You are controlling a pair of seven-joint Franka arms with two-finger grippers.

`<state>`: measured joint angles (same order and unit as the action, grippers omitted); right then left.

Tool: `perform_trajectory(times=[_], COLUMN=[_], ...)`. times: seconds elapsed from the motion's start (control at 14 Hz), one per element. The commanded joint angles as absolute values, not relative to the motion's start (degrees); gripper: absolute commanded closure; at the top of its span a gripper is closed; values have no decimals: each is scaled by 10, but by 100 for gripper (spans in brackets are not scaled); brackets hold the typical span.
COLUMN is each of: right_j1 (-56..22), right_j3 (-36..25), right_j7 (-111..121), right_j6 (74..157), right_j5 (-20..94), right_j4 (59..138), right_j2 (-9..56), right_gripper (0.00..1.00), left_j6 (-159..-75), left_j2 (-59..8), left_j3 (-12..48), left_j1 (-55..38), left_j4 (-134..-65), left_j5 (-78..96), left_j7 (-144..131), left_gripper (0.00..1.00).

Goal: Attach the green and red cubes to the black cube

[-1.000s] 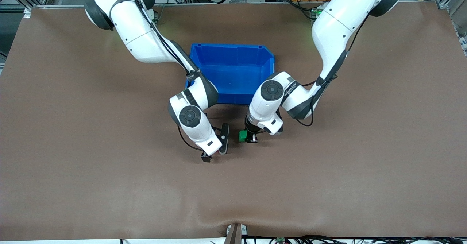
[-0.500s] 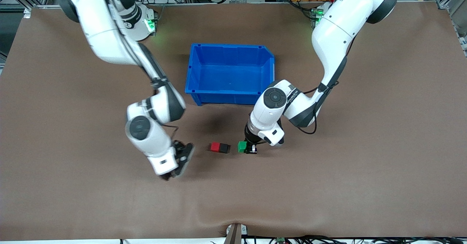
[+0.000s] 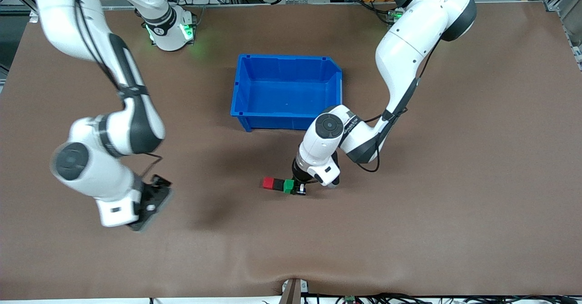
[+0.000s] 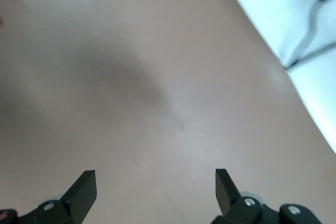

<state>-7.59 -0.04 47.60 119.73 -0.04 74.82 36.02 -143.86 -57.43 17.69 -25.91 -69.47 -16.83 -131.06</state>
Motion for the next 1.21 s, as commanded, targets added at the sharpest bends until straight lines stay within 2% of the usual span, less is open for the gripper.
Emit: perform_trajectory(times=[0.0,0.29,0.36,0.5,0.71,0.93,1.14], right_j1=[-35,-16,-14,-12,-9,19,22], right_j3=[11,6,5,-3,-4,-4,-7], right_j7=[475,457,429,329,156,132,97], right_j6=[1193,1119,1113,1050,964,945,891], right_j5=[4,3,3,1,-1,8,12], right_j4=[773,776,781,797,844,902,918], right_j2=[315,242,223,166,93,27,6], right_gripper=[0,0,0,0,0,0,0], left_j6=[-1431,-1429,-1426,-1400,-1378,-1375,-1375], left_j2=[-617,-631,-631,-632,-631,-632,-634], left_j3=[174,174,174,175,177,178,178], left_j1=[-266,-267,-267,-267,-268,-269,-274], left_j4=[-627,-613,-613,-613,-613,-605,-600], left_j5=[-171,-171,-171,-161,-150,-142,-139], left_j7=[-1292,-1276,-1264,-1233,-1214,-1211,-1208], left_gripper=[100,100,100,100,100,100,100])
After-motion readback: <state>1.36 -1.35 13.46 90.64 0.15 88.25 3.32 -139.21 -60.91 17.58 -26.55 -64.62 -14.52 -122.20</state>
